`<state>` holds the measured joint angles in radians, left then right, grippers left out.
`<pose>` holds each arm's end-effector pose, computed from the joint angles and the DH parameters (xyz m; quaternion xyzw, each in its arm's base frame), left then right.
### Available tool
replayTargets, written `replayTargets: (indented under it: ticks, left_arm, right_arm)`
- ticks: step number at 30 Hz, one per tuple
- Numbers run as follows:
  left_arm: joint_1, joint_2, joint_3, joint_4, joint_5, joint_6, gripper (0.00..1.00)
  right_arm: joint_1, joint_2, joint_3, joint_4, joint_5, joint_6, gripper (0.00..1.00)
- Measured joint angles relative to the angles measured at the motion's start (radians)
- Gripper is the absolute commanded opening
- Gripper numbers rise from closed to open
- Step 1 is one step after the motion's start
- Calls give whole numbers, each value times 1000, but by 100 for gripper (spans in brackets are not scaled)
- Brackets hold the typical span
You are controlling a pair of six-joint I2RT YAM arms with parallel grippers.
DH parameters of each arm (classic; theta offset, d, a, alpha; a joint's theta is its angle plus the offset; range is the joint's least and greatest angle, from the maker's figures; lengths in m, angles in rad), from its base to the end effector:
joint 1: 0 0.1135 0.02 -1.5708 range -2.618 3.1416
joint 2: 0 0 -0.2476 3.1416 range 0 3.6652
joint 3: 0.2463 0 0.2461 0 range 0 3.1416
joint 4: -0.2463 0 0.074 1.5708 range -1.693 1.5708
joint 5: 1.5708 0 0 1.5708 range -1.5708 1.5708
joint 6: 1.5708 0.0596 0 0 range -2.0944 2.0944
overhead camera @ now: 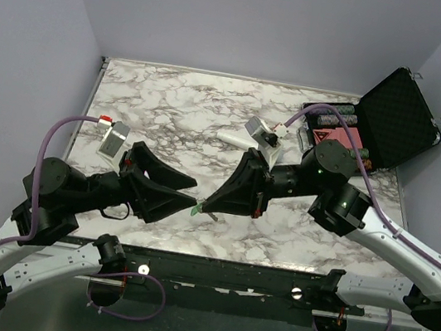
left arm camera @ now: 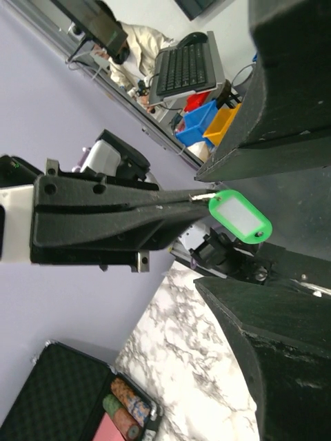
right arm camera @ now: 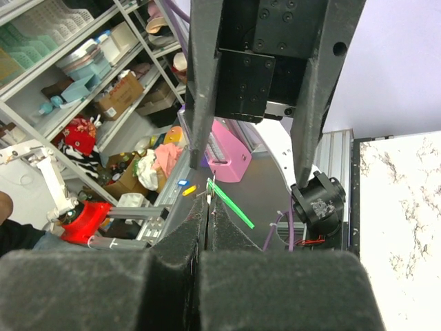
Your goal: Remove the keys from the keyring
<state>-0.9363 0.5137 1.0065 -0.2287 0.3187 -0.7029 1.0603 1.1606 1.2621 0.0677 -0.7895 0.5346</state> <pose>0.0515 -0.1015 0.4350 0.1950 0.5814 -0.6388 0.4646 0.0935 0.2536 0.4440 -0.4385 0.4984 0.6781 0.3154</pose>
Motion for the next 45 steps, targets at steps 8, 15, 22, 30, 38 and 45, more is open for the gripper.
replayTargets:
  ticks: [8, 15, 22, 30, 38, 45]
  left_arm:
    - [-1, 19, 0, 81, 62, -6, 54]
    - [-2, 35, -8, 90, 86, -7, 44]
    - [-22, 34, -31, 91, 86, -10, 32]
    - [-45, 42, -30, 87, 74, -5, 36]
    - [-53, 30, -14, 69, 34, -2, 41]
    - [-54, 27, 5, 62, 21, -2, 34]
  right_arm:
    - [0, 3, 0, 8, 0, 8, 1]
    - [0, 7, 0, 12, 0, 8, 1]
    - [0, 24, 0, 14, -1, 13, 1]
    - [0, 30, 0, 13, -8, 15, 1]
    - [0, 30, -3, 13, -8, 15, 1]
    - [0, 30, -3, 13, -8, 14, 1]
